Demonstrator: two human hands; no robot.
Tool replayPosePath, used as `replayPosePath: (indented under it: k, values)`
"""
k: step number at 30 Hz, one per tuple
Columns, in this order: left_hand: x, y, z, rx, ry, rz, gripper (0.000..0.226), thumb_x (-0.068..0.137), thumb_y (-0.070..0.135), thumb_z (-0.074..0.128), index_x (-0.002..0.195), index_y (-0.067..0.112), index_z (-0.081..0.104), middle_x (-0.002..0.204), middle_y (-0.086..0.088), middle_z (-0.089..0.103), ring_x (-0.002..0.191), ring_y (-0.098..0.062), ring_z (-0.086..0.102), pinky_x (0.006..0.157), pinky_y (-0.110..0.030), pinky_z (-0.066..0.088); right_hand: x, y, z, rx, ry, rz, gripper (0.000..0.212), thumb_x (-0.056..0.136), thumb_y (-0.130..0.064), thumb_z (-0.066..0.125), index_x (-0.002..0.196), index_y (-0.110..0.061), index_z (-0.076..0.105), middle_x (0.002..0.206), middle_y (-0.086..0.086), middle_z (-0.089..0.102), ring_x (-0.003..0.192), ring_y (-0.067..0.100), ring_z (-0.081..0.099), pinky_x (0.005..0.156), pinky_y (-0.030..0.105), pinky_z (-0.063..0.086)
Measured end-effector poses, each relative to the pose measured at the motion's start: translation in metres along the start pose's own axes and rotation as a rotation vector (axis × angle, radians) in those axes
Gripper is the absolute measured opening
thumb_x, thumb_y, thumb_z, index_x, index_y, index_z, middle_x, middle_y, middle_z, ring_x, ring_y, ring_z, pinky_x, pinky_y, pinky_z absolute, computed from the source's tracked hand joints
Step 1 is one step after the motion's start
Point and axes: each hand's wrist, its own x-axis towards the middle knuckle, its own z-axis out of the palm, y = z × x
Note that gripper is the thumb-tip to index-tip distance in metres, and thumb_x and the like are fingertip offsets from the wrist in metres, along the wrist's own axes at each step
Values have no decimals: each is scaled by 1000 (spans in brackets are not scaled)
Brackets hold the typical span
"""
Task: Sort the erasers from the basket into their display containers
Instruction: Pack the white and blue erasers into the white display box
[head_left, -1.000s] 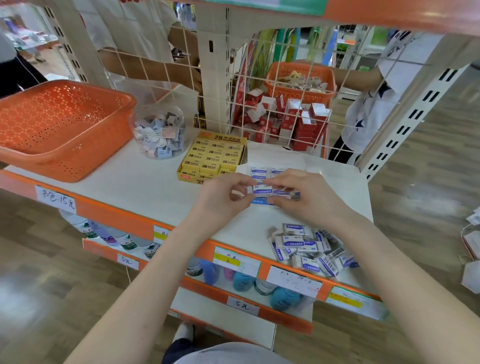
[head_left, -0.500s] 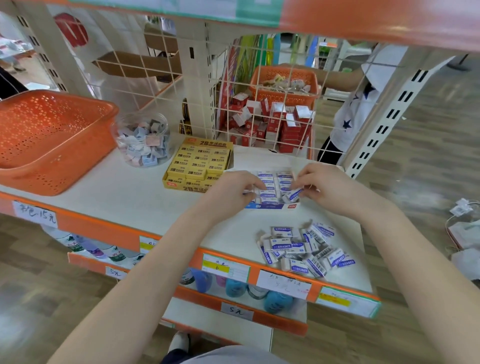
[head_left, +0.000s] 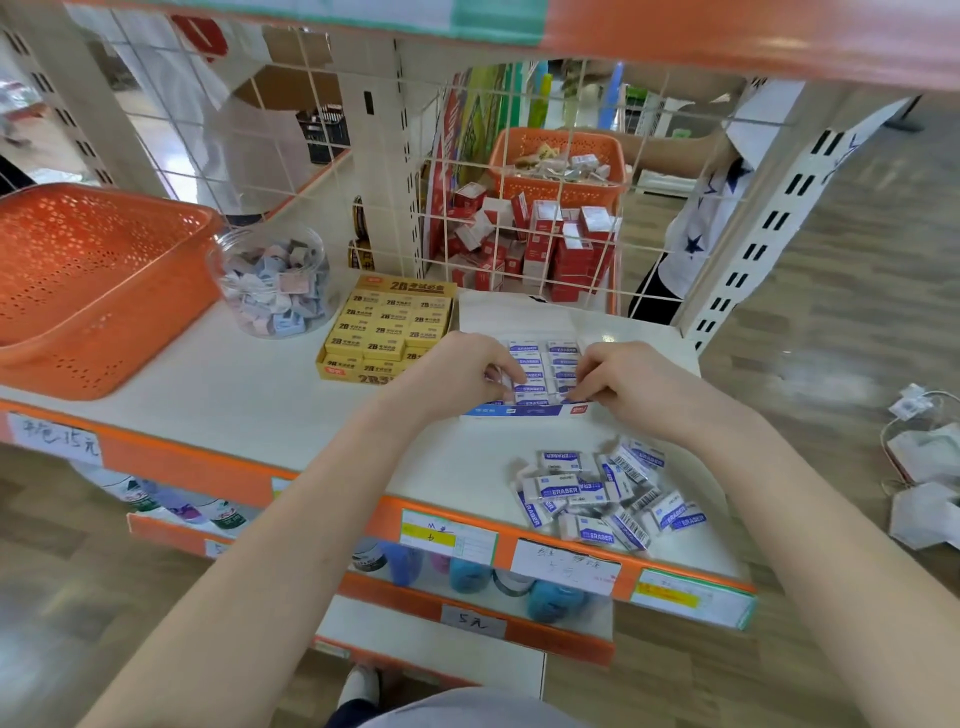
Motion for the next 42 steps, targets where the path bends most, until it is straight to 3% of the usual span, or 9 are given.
replayPosePath:
  k: [7,11,16,20,25,31,36,39,42]
  values:
    - [1,8,-2,45,-64,-48,32,89,12,63,116,29,66,104,4,64,92,-11,58,87,-26,48,-4,7,-3,-15,-81,54,46,90,0,44,116,-31,67,111,-7,55,107,19,42,93,36,37]
    - [3,20,-4,161,-90,-53,42,92,4,51,125,27,60,112,3,61,97,-12,55,85,-24,46,-14,10,2,49,-63,7,54,87,10,39,124,-23,62,121,-2,56,108,22,42,92,25,32]
    - [6,28,2,198,-90,44,34,93,17,58,125,30,60,126,7,57,114,-13,51,87,-19,35,-21,13,7,25,-10,-4,58,84,11,37,127,-22,59,132,-3,55,109,19,39,90,18,27]
    - [10,32,12,105,-84,92,29,92,20,60,120,27,64,126,5,58,119,-15,49,100,-28,37,-21,9,6,-28,-10,16,57,85,7,37,129,-24,57,134,-9,54,110,20,41,96,32,37]
    - [17,36,14,100,-91,166,27,90,18,62,117,21,67,117,-1,61,109,-17,54,95,-26,37,-23,10,18,23,14,37,57,83,7,39,129,-21,57,133,-3,53,112,24,42,96,39,39]
    - [22,36,18,87,-74,141,19,89,21,65,106,23,71,112,2,61,102,-16,55,89,-28,42,-34,19,15,236,9,82,66,81,14,35,132,-23,55,133,0,54,125,17,41,99,13,26]
    - [28,39,15,113,-114,119,14,88,24,65,102,25,69,100,6,56,92,-15,51,81,-27,41,-54,18,15,417,100,120,60,86,11,38,129,-27,55,132,-9,53,118,0,42,92,-2,24]
    - [33,42,12,101,-173,105,17,89,21,64,105,25,67,93,13,47,84,-10,46,75,-23,34,-61,18,15,488,231,172,46,88,3,49,120,-27,63,118,-13,61,108,-1,52,89,-1,31]
    - [37,40,11,87,-196,111,18,88,21,66,105,26,66,99,13,49,82,-9,46,75,-22,35,-68,22,13,488,199,221,34,86,-16,64,114,-36,64,98,-21,61,87,-3,55,74,7,37]
